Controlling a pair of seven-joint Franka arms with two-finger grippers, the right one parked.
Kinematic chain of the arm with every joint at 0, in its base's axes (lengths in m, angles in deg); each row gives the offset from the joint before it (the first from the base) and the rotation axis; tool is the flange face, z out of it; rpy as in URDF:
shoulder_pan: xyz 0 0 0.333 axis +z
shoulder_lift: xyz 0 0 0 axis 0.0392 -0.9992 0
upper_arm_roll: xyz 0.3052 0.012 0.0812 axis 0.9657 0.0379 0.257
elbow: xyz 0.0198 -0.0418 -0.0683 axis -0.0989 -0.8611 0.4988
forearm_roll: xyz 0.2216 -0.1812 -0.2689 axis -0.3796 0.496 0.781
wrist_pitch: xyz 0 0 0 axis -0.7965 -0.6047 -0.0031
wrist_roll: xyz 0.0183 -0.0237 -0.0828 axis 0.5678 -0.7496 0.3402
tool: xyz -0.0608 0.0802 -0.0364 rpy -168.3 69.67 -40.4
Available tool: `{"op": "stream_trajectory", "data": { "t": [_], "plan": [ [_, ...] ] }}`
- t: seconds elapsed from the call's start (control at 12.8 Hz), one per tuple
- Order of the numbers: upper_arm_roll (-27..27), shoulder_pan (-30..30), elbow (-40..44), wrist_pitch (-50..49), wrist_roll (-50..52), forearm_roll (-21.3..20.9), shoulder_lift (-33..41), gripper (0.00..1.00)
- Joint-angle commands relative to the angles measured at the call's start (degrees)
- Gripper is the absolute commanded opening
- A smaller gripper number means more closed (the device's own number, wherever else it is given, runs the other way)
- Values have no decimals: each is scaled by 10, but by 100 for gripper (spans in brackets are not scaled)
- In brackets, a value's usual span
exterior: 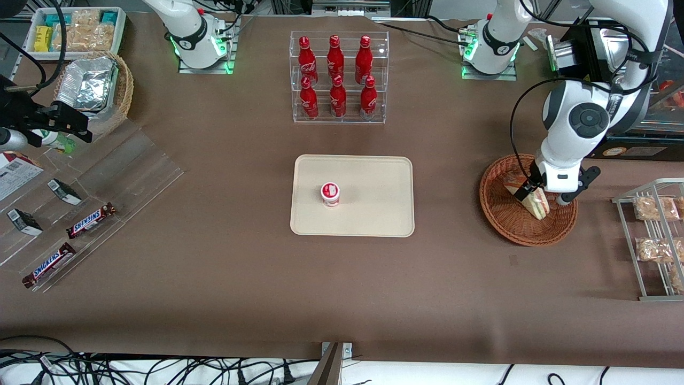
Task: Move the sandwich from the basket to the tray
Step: 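Close the left gripper on the sandwich and lift it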
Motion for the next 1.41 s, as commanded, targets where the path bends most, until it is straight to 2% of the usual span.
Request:
{"op": "stream_trajectory", "data": {
  "t": [0.0, 0.47, 0.63, 0.7, 0.78, 1.1, 1.33],
  "plan": [
    [-1, 2, -16, 19, 14, -29, -1, 100],
    [0, 5, -22, 15, 14, -36, -1, 98],
    [-1, 6, -20, 14, 14, -36, -1, 62],
    [-1, 6, -18, 12, 14, -36, 1, 47],
    [-1, 6, -17, 12, 14, -36, 1, 39],
    [-1, 5, -7, 5, 11, -36, 6, 39],
    [-23, -2, 66, -108, 0, -36, 9, 38]
  ]
}}
